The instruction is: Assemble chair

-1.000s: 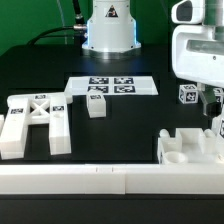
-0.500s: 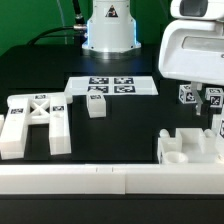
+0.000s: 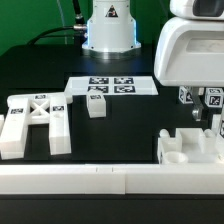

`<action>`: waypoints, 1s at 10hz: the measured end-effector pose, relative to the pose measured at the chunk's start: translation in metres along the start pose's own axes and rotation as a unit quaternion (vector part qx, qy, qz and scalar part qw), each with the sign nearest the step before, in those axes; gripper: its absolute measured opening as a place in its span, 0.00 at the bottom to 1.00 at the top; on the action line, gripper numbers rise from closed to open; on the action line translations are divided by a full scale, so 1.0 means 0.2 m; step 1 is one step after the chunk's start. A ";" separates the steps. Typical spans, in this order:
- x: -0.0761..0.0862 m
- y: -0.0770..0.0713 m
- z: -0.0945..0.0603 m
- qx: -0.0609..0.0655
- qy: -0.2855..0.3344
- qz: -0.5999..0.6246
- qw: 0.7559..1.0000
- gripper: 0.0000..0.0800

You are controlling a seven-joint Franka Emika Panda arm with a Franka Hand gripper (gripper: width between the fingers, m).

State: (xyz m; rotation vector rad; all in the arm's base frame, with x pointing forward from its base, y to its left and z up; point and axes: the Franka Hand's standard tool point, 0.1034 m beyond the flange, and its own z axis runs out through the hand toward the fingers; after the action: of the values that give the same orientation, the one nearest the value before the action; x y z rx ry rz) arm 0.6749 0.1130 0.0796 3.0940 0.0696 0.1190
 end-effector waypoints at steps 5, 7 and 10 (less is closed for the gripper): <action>0.00 0.02 0.00 0.000 0.000 -0.022 1.000 0.49; 0.00 0.02 0.00 0.000 0.001 -0.016 1.000 0.36; 0.00 0.02 0.00 0.003 0.001 0.098 0.995 0.36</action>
Offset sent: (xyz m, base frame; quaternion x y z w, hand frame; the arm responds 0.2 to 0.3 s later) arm 0.0000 0.0000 0.0000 0.0000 0.0000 0.0000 1.0000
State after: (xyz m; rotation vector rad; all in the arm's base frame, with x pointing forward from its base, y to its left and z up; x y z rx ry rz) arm 0.6758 0.1100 0.0790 3.0997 -0.2348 0.1272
